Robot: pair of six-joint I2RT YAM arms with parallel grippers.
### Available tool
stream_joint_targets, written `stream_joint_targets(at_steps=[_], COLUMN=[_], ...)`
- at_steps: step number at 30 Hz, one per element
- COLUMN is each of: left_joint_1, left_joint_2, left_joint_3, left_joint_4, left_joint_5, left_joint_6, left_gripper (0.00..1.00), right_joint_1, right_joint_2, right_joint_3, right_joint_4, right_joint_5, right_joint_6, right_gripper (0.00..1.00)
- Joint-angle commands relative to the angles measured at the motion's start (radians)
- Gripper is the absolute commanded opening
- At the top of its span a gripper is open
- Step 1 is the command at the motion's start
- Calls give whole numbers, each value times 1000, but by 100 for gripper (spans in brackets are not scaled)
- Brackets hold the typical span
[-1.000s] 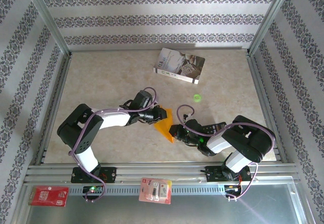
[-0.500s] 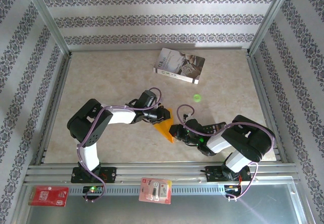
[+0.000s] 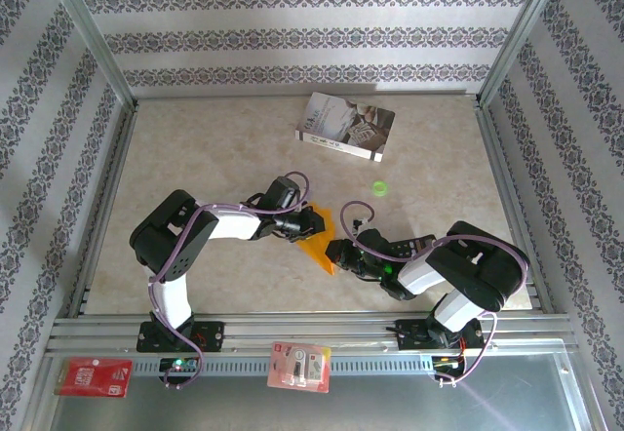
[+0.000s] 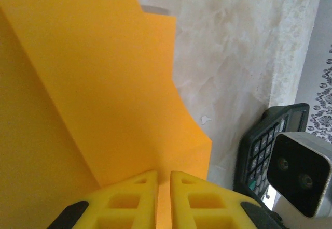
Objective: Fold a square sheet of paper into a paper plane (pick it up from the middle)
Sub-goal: Fourth fold the wing at the center of the table.
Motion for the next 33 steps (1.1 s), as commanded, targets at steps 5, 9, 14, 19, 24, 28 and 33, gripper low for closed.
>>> stream_joint_targets(at_steps=[5, 9, 14, 19, 24, 28, 33], left_joint_1=[20, 27, 34, 36, 37, 37, 37], left_joint_2=[28, 42, 47, 45, 45, 46, 46], left_joint_3=[-31, -45, -67, -78, -80, -83, -86], left_joint_4=[3, 8, 30, 45, 40, 39, 40], left_joint_5=[-39, -45, -48, -45, -46, -47, -52], left_joint_6=[48, 50, 41, 36, 41, 41, 40], left_gripper=[13, 12, 12, 12, 12, 12, 12], right_joint_1=[-3, -3, -3, -3, -4, -10, -27], right_joint_2=[48, 45, 30, -13, -83, -142, -220], right_joint_3=[8, 7, 7, 13, 20, 15, 2], right_joint_4=[-83, -85, -94, -123, -180, -246, -277], right_joint_5=[-13, -13, -13, -15, -20, -18, -40], right_joint_6=[-17, -16, -17, -21, -34, -48, -54], right_gripper=[1, 2, 4, 6, 11, 13, 17])
